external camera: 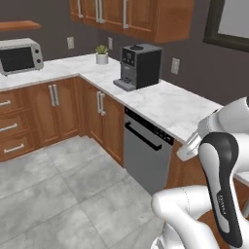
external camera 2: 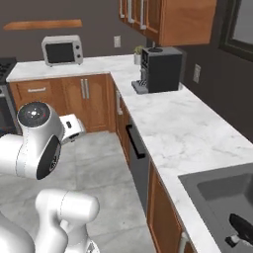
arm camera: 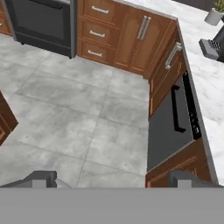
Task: Move the pot and pan from the stove into the sink.
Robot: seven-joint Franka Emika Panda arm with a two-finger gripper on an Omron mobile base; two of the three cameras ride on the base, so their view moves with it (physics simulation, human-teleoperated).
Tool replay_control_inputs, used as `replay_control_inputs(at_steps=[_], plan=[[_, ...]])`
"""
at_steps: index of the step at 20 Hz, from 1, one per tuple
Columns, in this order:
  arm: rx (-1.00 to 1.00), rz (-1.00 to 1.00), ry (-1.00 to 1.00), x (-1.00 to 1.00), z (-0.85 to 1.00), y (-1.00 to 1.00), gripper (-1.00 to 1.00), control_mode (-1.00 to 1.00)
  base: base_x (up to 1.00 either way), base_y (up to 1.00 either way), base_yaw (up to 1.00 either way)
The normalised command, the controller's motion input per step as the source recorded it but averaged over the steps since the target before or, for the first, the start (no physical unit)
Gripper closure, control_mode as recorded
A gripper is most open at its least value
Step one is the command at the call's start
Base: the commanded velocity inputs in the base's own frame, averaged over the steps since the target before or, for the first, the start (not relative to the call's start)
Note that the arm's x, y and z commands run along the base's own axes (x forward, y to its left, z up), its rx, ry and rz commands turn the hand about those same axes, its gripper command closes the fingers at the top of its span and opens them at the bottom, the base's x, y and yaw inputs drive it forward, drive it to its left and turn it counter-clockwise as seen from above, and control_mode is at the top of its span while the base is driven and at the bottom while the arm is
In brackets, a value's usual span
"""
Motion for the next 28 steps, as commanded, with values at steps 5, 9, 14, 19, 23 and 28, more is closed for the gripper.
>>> replay_control_inputs(at_steps=[5,9,14,19,23,28], plan=[[0.0,0.0,0.0,0.0,0.0,0.0,-1.0,1.0,-0.26,0.23,0.34],[0.0,0.0,0.0,0.0,0.0,0.0,-1.0,1.0,-0.26,0.25,0.34],[0.0,0.0,0.0,0.0,0.0,0.0,-1.0,1.0,-0.08,0.14,0.28],[0.0,0.0,0.0,0.0,0.0,0.0,-1.0,1.0,-0.01,0.0,0.01],[0.0,0.0,0.0,0.0,0.0,0.0,-1.0,1.0,0.23,0.0,0.0],[0.0,0.0,0.0,0.0,0.0,0.0,-1.0,1.0,0.52,0.05,0.0]])
